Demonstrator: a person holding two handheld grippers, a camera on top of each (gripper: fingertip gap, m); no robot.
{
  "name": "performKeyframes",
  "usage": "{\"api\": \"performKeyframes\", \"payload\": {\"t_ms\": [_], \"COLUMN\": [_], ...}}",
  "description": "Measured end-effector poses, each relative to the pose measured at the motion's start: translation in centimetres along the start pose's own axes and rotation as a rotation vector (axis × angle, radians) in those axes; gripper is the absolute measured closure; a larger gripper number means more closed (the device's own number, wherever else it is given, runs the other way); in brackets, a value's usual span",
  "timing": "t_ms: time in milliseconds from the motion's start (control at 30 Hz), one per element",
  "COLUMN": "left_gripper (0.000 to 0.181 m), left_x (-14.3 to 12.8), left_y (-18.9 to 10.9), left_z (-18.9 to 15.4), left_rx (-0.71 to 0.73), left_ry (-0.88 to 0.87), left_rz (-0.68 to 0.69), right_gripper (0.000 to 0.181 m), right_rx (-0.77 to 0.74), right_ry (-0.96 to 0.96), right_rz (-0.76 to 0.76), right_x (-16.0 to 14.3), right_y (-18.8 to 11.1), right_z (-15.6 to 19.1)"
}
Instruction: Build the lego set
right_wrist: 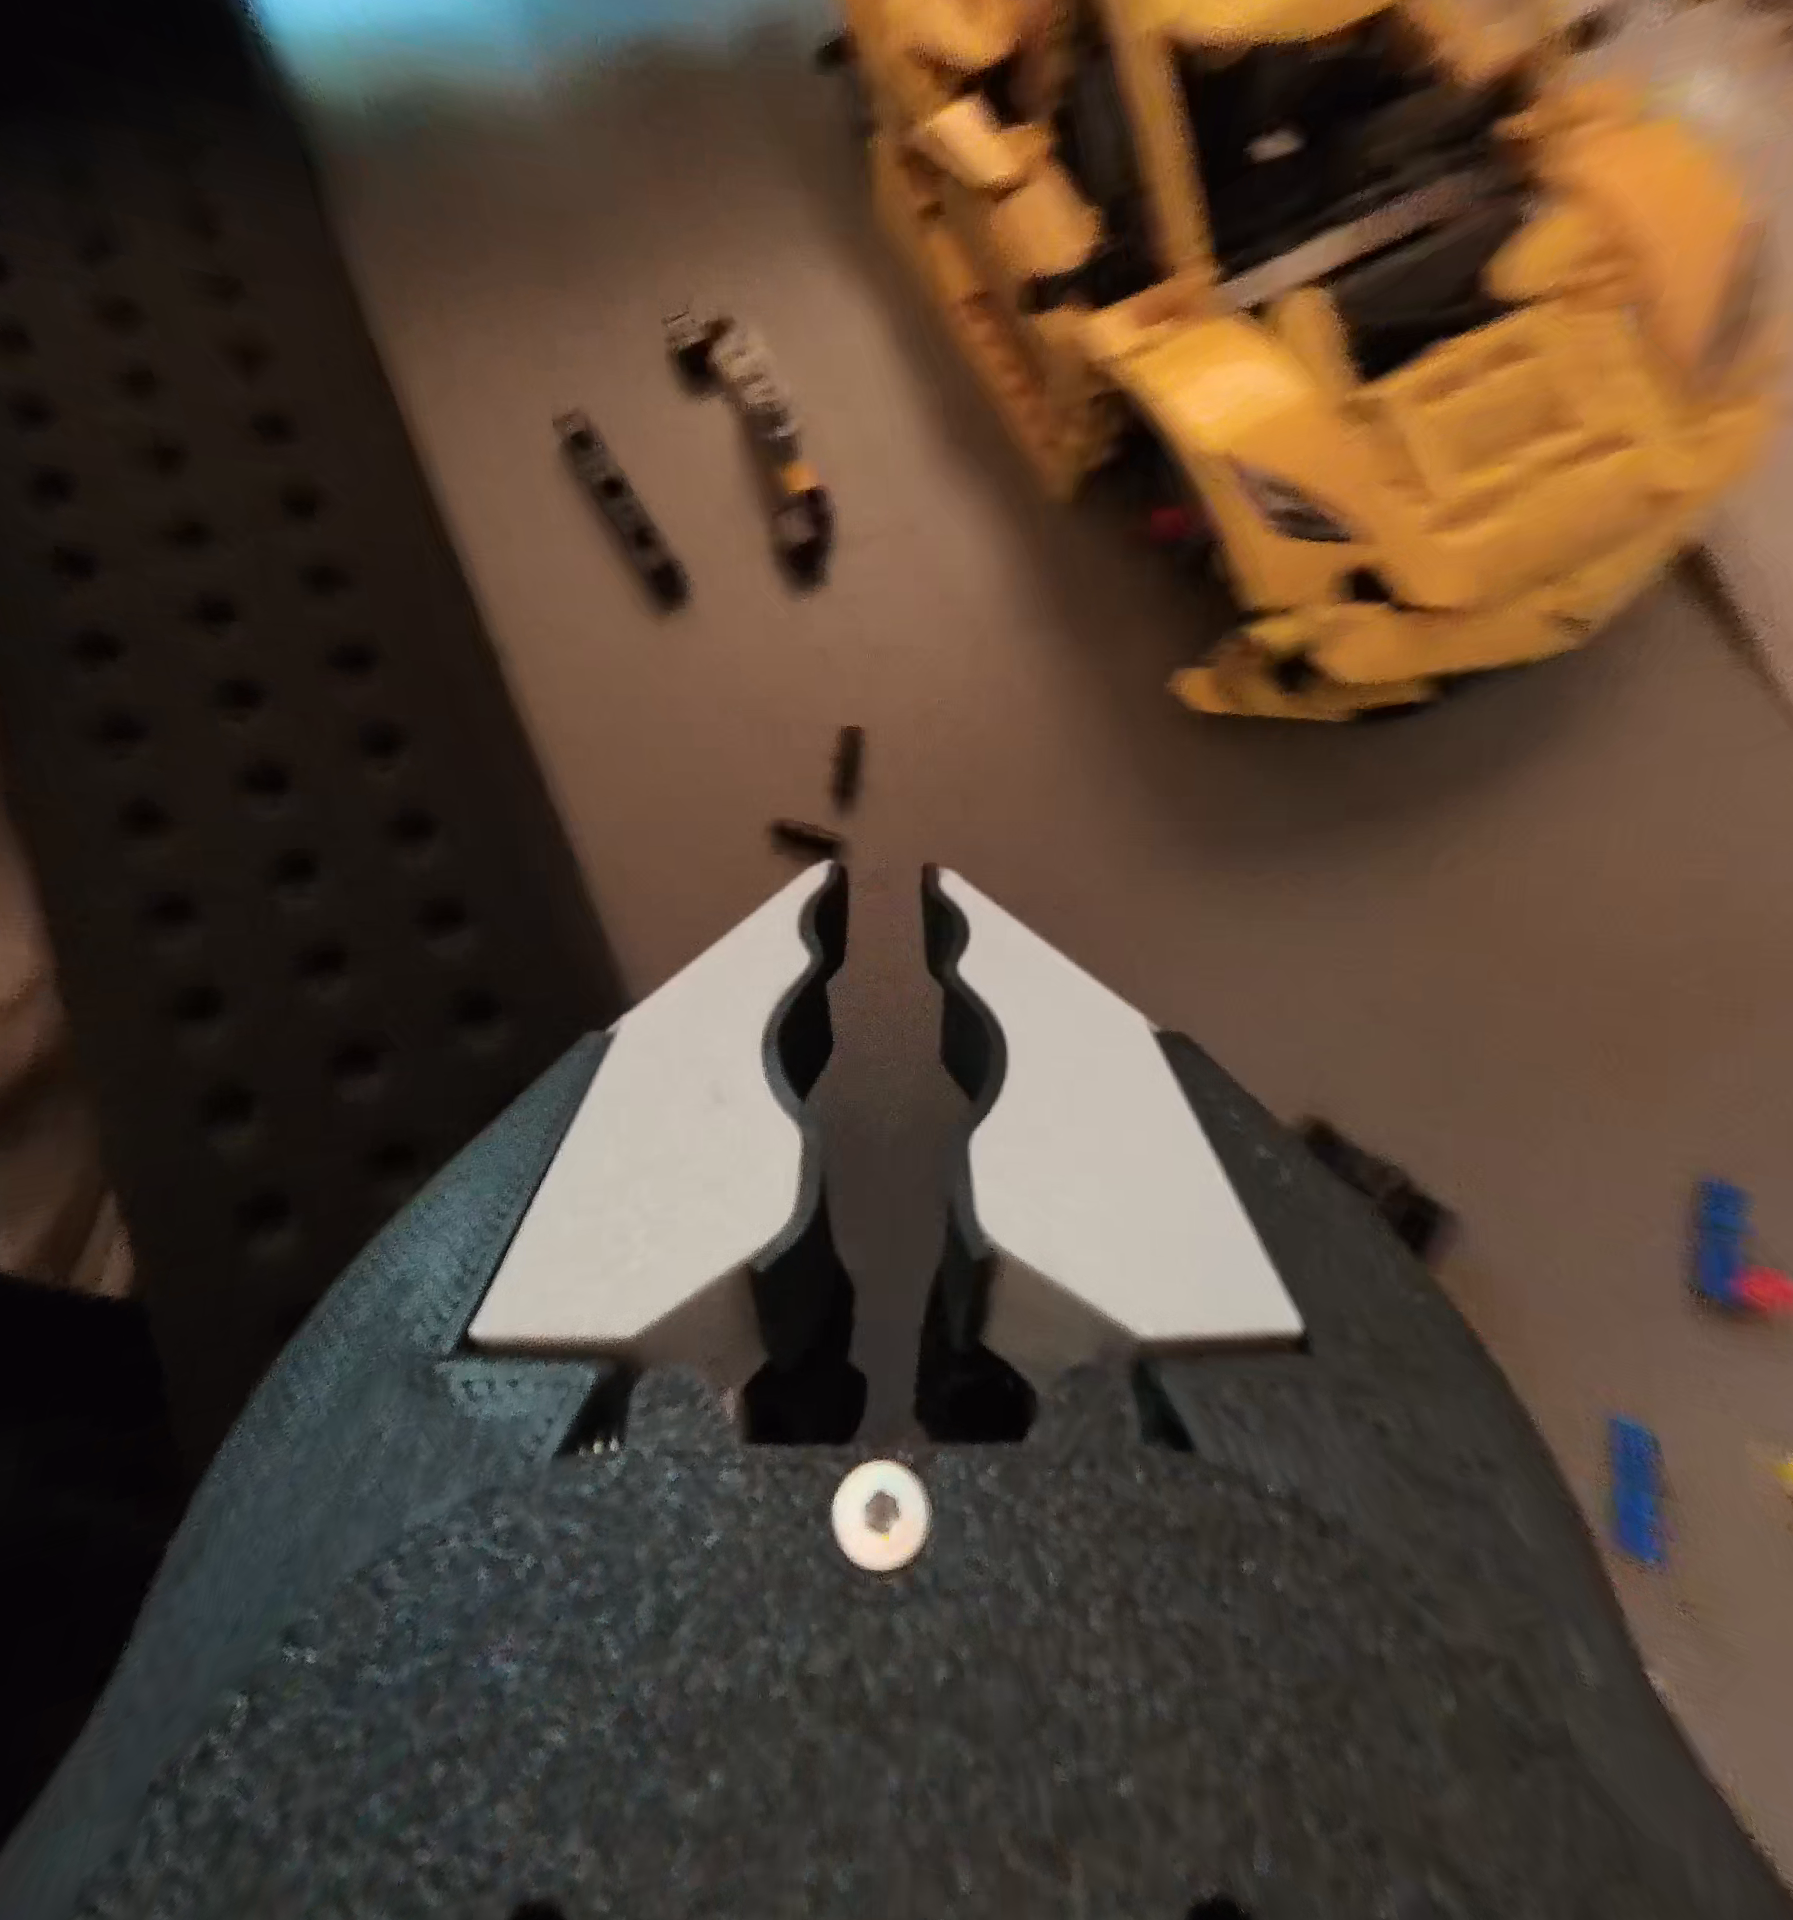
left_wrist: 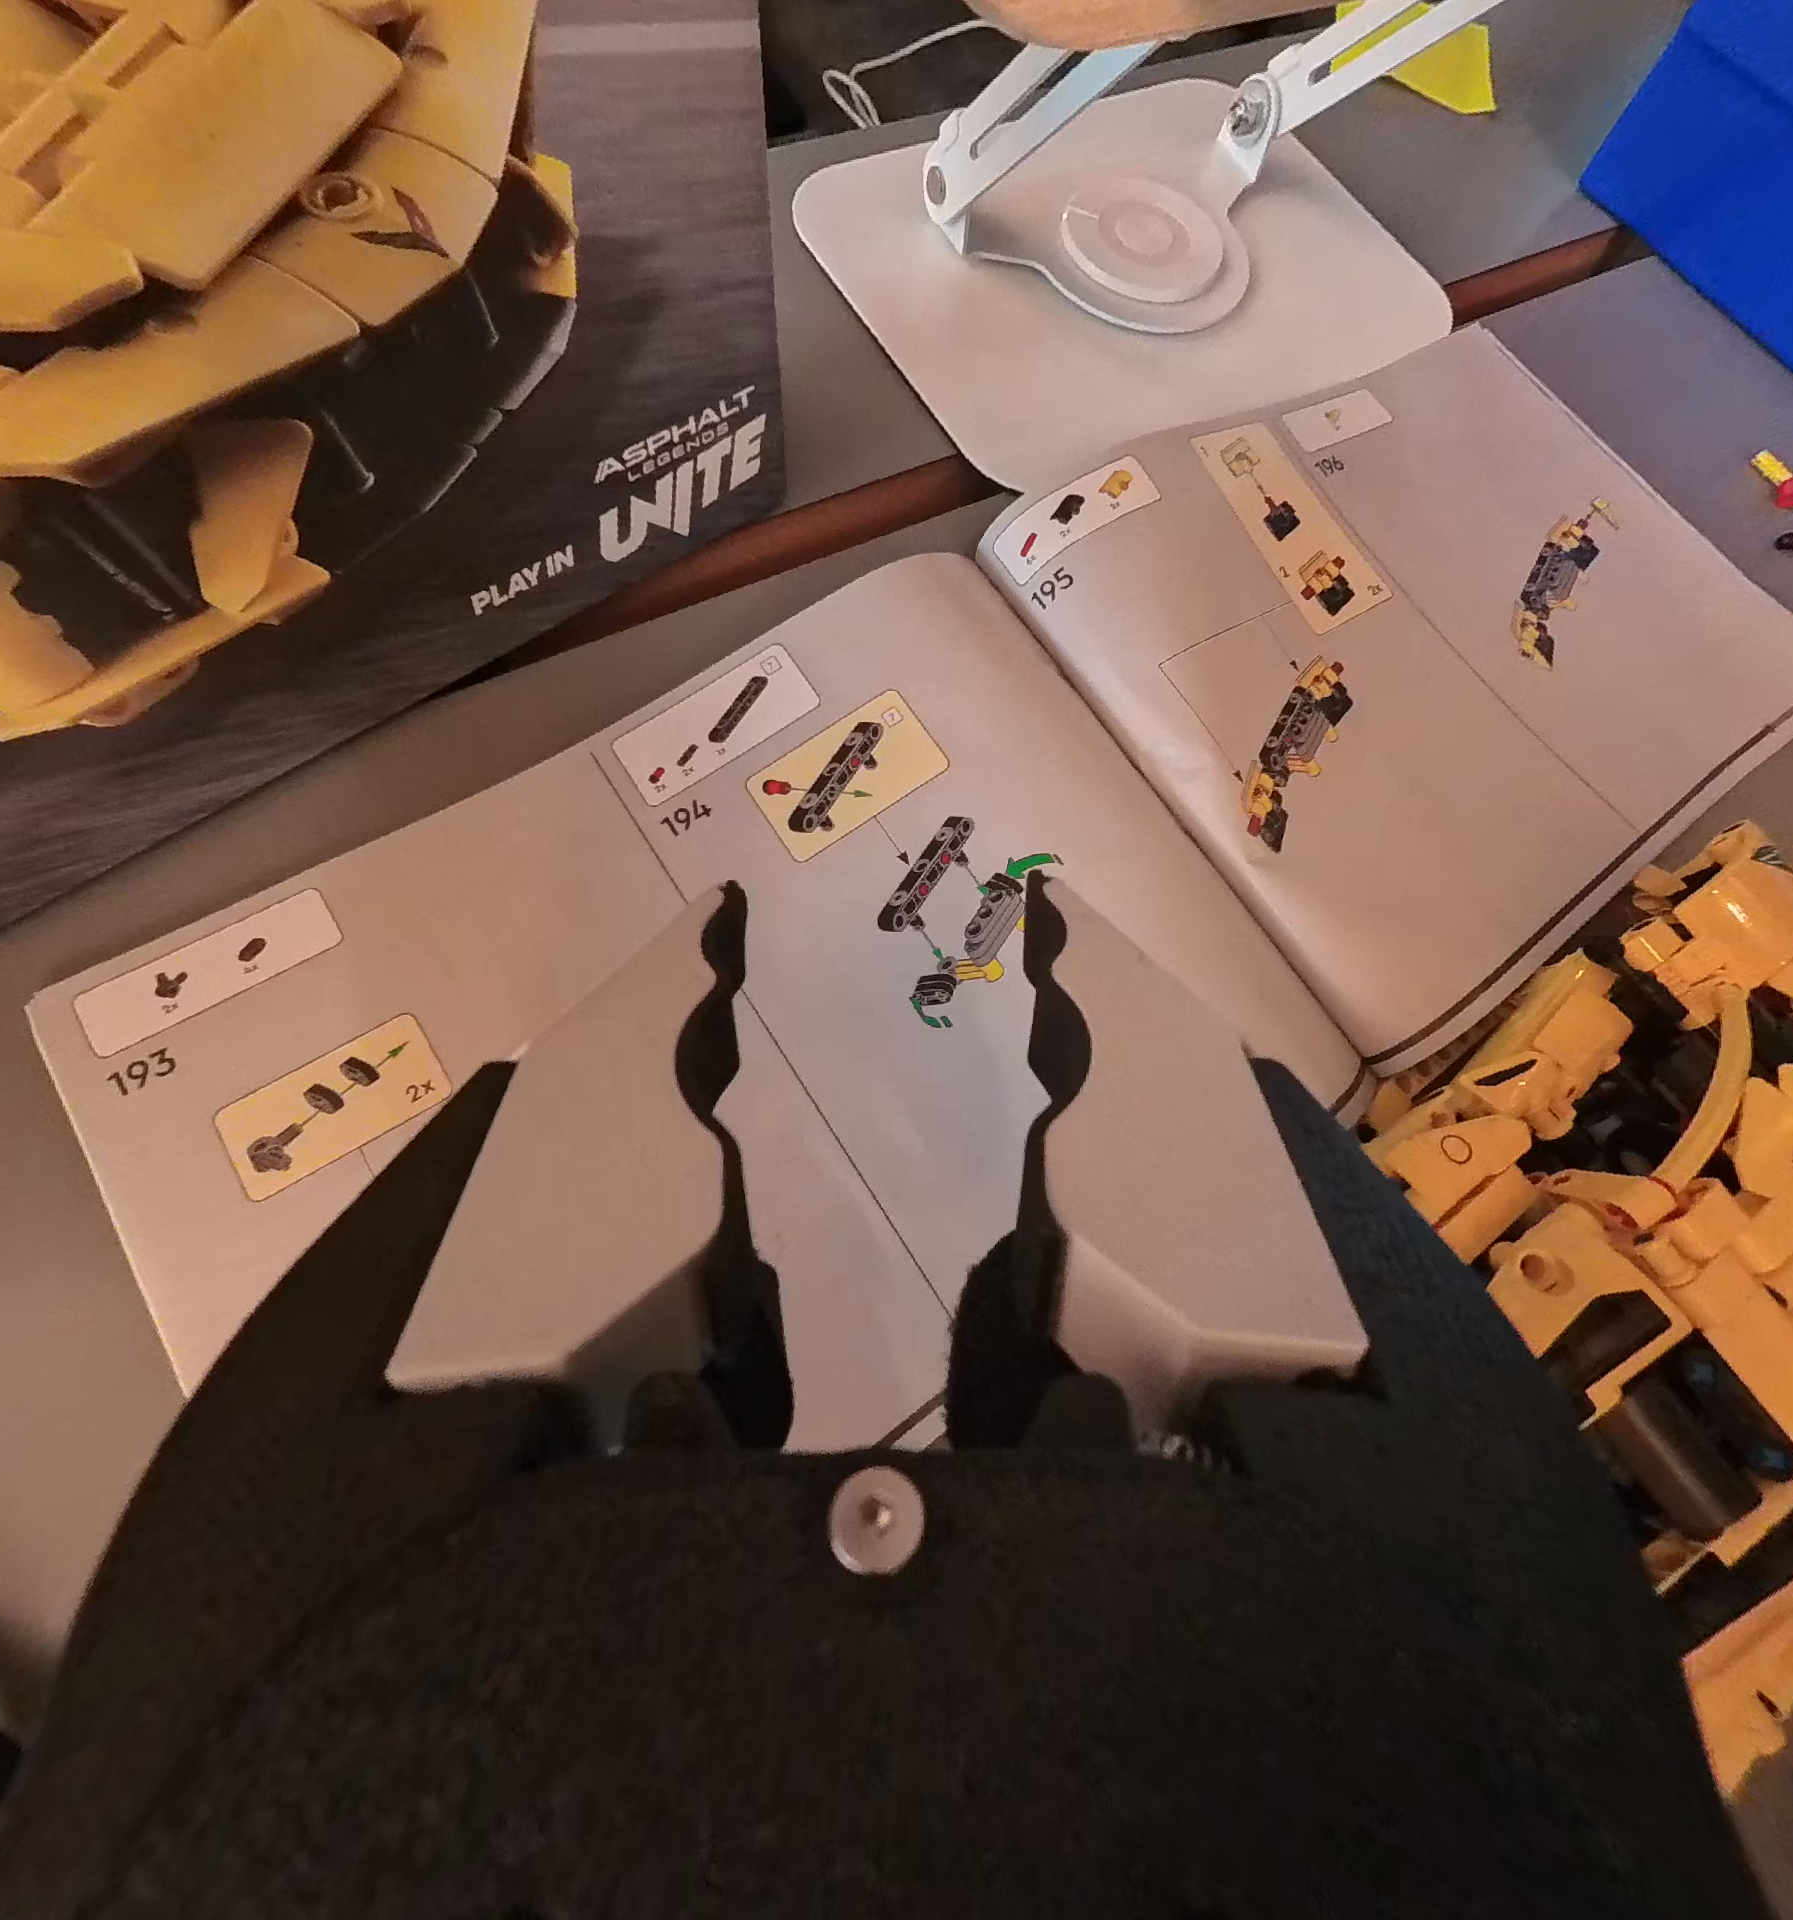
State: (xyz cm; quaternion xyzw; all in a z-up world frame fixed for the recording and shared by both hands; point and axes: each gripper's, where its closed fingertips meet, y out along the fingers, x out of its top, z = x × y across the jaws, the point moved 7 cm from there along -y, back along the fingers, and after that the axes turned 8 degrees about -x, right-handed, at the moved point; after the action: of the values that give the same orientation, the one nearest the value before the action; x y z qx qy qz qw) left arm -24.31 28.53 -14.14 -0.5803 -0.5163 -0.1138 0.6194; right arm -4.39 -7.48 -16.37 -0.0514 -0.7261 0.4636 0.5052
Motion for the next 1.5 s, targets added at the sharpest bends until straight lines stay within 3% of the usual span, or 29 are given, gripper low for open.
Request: {"api": "performKeyframes", "payload": {"t_ms": [167,267,533,933,1067,1200,1367,1500], "left_gripper": [0.127,0.128,0.127,0.127,0.128,0.127,0.127,0.127], "left_x": [0.0,0.0,-0.3,-0.4,-0.4,-0.3,-0.5,-0.6], "left_y": [0.0,0.0,0.1,0.3,0.2,0.0,0.1,0.2], "left_z": [-0.1,0.0,0.4,0.4,0.5,0.7,0.9,0.8], "left_rx": [0.001,0.008,0.014,0.021,0.023,0.033,0.040,0.036], "left_ry": [0.006,0.011,0.001,0.008,0.008,0.007,0.005,0.012], "left_rz": [0.002,0.006,0.015,0.028,0.028,0.023,0.033,0.041], "right_gripper": [0.169,0.166,0.170,0.178,0.178,0.177,0.177,0.177], "right_rx": [-0.465,-0.466,-0.443,-0.451,-0.416,-0.119,0.073,0.120], "right_ry": [0.146,0.361,0.424,0.418,0.321,0.069,-0.058,-0.078], "right_rz": [0.039,0.050,0.101,0.138,0.068,0.009,0.089,0.100], "right_x": [-2.9,-5.0,-6.1,-6.4,-4.2,-0.5,-1.1,-1.8], "right_y": [-4.0,-4.2,-2.0,-1.2,-2.2,-1.9,0.8,1.7], "right_z": [-10.7,-14.7,-15.4,-15.7,-14.0,-6.5,0.9,2.1]}}
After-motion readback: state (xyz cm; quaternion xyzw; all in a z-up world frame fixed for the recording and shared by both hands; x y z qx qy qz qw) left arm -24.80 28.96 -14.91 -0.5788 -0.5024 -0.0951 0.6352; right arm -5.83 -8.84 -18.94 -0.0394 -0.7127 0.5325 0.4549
